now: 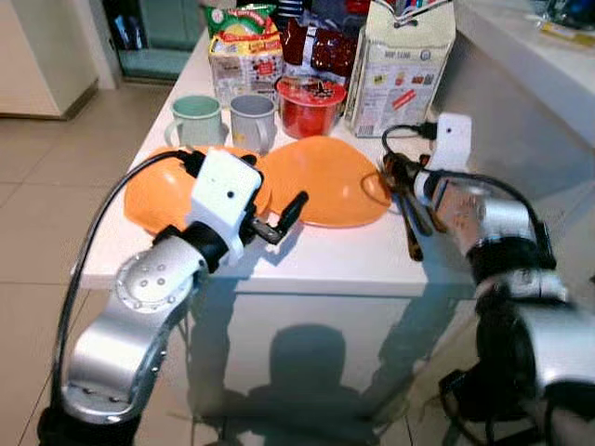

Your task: Setting the table

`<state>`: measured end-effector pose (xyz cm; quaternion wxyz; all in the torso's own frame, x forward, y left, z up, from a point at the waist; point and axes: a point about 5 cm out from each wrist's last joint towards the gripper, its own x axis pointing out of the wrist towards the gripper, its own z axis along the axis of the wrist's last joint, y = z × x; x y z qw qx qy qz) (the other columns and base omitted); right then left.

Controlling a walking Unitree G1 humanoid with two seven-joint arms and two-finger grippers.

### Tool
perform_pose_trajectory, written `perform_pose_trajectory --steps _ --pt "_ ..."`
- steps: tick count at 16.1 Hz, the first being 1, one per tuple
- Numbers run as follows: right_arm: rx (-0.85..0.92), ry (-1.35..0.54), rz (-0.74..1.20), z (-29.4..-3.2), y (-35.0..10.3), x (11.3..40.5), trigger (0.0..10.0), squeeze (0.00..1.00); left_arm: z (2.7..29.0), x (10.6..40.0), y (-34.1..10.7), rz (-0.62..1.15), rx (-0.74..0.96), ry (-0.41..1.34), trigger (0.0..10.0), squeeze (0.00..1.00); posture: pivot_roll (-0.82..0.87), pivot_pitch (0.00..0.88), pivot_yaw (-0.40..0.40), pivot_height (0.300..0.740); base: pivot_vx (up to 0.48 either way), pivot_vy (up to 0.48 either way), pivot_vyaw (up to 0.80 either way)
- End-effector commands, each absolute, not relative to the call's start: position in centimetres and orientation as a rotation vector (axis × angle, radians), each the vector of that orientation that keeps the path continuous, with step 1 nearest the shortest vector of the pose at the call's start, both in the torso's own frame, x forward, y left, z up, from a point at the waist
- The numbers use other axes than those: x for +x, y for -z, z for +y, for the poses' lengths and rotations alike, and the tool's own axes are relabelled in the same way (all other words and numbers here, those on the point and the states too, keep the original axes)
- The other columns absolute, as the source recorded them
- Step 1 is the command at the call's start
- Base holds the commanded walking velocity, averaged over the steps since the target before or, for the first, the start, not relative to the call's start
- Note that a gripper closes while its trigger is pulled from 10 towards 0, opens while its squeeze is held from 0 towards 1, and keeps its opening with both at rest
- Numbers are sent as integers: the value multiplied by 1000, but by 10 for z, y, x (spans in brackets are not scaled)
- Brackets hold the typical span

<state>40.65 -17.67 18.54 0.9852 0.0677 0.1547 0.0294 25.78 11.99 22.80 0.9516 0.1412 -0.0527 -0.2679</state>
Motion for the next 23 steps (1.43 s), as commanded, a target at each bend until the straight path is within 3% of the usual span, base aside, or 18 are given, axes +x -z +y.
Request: perform_pose_trajectory --steps 1,2,3,4,5,7,8,9,11,12,13,14,15,16,22,23 --pt "110 -10 280 -191 -194 410 10000 584 121 254 -237 -132 299 559 10000 0 178 0 -88 740 0 0 0" --pt "90 1 286 -195 -194 410 10000 0 121 254 -237 -132 305 561 10000 0 178 0 -88 740 0 0 0" --pt "67 5 297 -198 -192 410 10000 0 121 253 -238 -132 310 566 10000 0 181 0 -85 740 0 0 0" --pt "47 8 306 -201 -192 410 8706 0 121 253 -239 -133 313 571 10000 0 185 0 -77 740 0 0 0" --pt "12 17 327 -208 -192 410 0 0 120 253 -243 -137 315 577 10000 0 184 0 -74 740 0 0 0" --pt "-18 12 358 -213 -191 409 275 0 120 253 -244 -138 316 582 10000 0 179 0 -73 740 0 0 0" --pt "-20 3 389 -214 -189 408 9412 0 121 253 -244 -134 318 584 10000 0 177 0 -73 740 0 0 0" --pt "-26 -1 408 -215 -188 407 10000 0 121 252 -244 -132 317 586 10000 0 178 0 -72 740 0 0 0" --pt "0 15 426 -218 -186 406 10000 0 122 251 -245 -131 320 588 10000 0 183 0 -73 740 0 0 0" --pt "31 18 436 -218 -184 405 745 0 122 251 -245 -129 320 587 10000 0 186 0 -72 740 0 0 0" --pt "74 20 448 -217 -181 404 0 0 123 251 -246 -125 322 588 10000 0 188 0 -72 740 0 0 0" --pt "116 8 460 -216 -178 403 1020 0 123 251 -246 -123 323 588 10000 0 191 0 -71 740 0 0 0" --pt "136 2 467 -215 -176 403 3922 0 124 250 -246 -123 324 587 10000 0 193 0 -70 740 0 0 0" --pt "131 4 478 -215 -173 402 10000 0 124 251 -247 -121 326 587 10000 0 196 0 -69 740 0 0 0" --pt "115 58 513 -224 -160 396 10000 0 125 248 -247 -112 324 584 10000 0 205 0 -77 740 0 0 0" --pt "112 64 520 -226 -158 395 9255 0 125 248 -247 -113 324 582 10000 0 205 0 -78 740 0 0 0"
